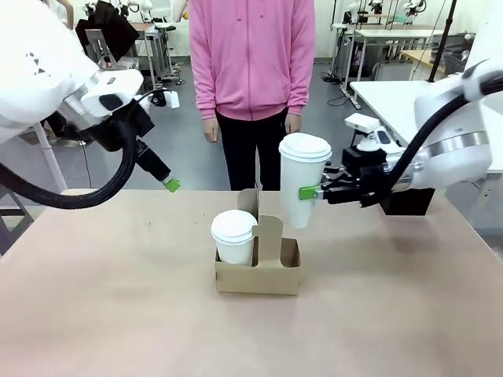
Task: Pour a drink into a cup and package it in a carrier.
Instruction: Insert the held 600 ml Paper Cup into the Cup Carrier.
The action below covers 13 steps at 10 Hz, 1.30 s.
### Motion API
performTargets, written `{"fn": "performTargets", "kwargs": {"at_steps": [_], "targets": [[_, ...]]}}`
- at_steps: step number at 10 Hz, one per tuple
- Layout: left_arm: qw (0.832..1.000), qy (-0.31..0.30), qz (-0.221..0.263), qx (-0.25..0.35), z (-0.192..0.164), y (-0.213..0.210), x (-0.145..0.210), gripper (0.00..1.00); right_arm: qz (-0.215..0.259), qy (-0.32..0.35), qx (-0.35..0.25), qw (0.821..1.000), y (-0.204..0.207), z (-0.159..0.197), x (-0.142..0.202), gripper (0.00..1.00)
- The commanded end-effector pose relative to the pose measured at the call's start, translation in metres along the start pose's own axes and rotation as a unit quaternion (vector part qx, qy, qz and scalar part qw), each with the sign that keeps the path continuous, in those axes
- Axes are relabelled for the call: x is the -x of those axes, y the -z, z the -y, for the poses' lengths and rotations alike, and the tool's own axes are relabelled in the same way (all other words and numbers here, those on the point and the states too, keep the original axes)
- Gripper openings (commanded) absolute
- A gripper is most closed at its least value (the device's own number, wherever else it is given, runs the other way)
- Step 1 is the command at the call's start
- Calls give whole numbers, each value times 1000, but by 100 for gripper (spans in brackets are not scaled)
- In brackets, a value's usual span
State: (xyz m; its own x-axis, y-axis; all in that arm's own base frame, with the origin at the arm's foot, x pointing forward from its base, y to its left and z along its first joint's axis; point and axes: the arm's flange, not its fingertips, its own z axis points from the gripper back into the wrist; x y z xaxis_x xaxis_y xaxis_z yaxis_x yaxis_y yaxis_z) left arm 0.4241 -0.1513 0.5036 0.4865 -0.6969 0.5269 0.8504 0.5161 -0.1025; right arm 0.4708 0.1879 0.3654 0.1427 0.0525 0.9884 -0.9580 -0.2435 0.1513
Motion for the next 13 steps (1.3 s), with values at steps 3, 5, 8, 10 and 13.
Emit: {"fn": "performTargets", "kwargs": {"at_steps": [3, 5, 8, 10, 13], "targets": [[983, 123, 129, 48, -24, 10, 56, 100, -5, -1, -69, 998, 13, 17, 20, 81], [979, 123, 150, 69, -27, 13, 81, 100, -7, 4, -82, 997, 15, 14, 29, 81], [977, 106, 173, 58, -27, 14, 126, 100, -11, -3, -83, 997, 14, 16, 43, 81], [977, 91, 183, 53, -27, 14, 149, 100, -13, -18, -76, 997, 16, 19, 55, 81], [982, 77, 163, 52, -38, 9, 147, 100, -8, -24, -74, 997, 15, 22, 73, 81]]}}
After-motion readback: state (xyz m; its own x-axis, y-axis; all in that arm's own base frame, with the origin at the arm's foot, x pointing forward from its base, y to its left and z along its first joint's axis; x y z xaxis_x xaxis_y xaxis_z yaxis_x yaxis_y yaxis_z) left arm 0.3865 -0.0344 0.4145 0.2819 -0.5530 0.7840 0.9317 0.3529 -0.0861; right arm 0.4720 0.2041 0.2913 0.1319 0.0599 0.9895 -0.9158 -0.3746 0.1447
